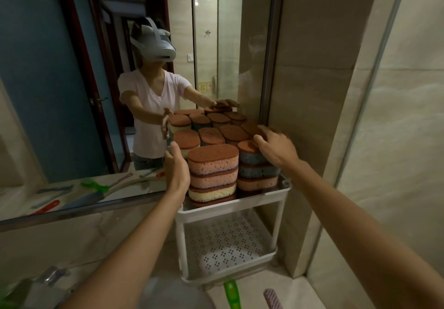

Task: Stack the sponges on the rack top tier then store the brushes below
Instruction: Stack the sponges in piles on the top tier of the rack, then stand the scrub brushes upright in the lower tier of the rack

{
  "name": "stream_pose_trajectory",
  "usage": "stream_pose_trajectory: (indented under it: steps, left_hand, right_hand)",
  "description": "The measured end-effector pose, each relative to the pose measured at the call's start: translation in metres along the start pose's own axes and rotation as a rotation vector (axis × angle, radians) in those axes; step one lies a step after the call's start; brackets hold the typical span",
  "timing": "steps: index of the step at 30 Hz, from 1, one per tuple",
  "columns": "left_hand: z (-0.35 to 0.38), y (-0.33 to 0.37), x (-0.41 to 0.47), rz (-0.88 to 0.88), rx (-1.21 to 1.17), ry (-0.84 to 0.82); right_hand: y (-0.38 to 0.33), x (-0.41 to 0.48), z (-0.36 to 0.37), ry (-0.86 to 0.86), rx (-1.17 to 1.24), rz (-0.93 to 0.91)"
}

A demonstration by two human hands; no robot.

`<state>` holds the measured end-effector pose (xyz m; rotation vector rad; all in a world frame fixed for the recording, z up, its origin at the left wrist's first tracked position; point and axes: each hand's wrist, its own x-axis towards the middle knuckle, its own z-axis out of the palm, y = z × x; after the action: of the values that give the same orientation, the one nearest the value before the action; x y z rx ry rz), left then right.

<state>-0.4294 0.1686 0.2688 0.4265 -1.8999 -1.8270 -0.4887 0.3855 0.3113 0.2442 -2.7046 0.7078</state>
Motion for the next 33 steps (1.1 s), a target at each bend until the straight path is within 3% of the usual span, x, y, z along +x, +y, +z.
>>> stream_pose_trajectory:
  steps: [6,17,24,29,33]
  left_hand:
    - [0.009,0.003,-0.003,-0.032,-0.014,-0.053]
    - [0.007,0.002,-0.004,-0.033,0.119,-0.023]
    - [-0.015,0.046,-0.015,0.352,0.532,0.199]
    - [-0.049,0.053,-0.061,0.652,0.496,0.065]
    - [-0.084,-0.008,-0.121,0.600,0.524,0.003]
  right_hand:
    - [-0.008,0.011,-0.007,-0.189,-0.091,-0.012]
    - [-0.011,0.008,-0.011,-0.152,-0.176,-0.040]
    - [-0.055,-0.034,-0.016,0.120,-0.130,-0.444]
    - [-0.077,-0.105,0.011,0.162,0.125,-0.452]
    - [-0.071,-0.180,0.062,0.139,0.338,-0.387]
